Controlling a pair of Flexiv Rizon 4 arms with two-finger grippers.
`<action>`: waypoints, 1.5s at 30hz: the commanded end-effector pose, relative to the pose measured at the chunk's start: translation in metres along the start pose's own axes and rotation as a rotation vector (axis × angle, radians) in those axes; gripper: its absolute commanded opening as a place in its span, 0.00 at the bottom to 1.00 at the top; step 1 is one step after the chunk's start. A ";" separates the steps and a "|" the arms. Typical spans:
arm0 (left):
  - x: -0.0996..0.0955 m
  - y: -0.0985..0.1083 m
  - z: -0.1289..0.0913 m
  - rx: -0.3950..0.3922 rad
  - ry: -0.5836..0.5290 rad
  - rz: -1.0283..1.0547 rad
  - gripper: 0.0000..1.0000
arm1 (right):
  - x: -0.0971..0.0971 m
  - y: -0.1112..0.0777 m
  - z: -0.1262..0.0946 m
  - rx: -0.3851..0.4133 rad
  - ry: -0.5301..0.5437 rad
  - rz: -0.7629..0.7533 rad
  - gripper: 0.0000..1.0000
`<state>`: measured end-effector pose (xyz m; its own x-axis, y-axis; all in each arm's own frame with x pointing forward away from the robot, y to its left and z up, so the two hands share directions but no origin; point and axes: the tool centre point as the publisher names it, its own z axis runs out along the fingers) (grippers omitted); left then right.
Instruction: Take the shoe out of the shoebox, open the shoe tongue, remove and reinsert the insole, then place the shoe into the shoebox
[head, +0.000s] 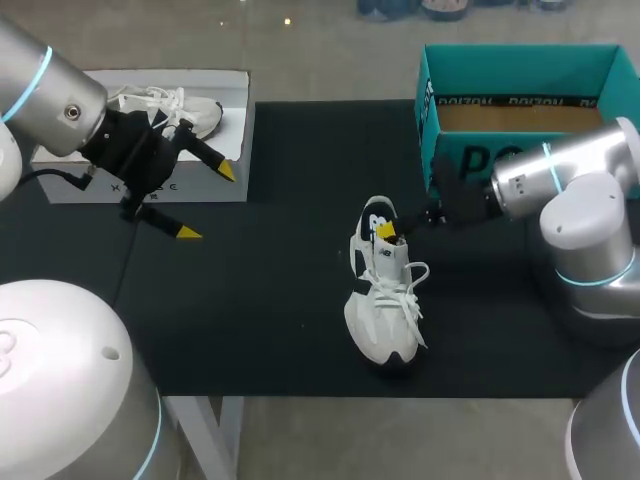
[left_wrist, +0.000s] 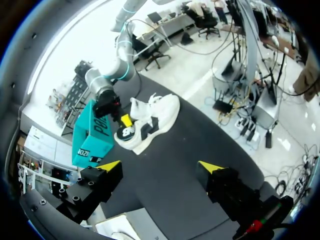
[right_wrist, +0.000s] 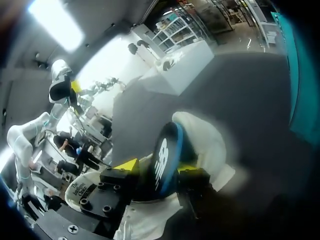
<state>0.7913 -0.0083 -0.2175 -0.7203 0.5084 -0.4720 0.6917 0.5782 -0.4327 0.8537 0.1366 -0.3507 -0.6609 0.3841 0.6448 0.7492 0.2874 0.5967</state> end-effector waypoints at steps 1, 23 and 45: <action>0.000 -0.001 -0.001 -0.004 0.003 0.000 1.00 | -0.004 0.011 -0.001 0.012 -0.010 -0.005 0.84; 0.000 -0.001 -0.001 -0.004 0.003 0.000 1.00 | 0.000 0.000 -0.002 0.026 -0.015 -0.003 0.00; 0.000 -0.001 -0.001 -0.004 0.003 0.000 1.00 | 0.015 0.006 -0.003 0.018 -0.038 -0.010 1.00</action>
<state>0.7913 -0.0083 -0.2175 -0.7203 0.5084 -0.4719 0.6917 0.5782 -0.4327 0.8510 0.1415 -0.3419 -0.6650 0.4091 0.6249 0.7452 0.3076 0.5917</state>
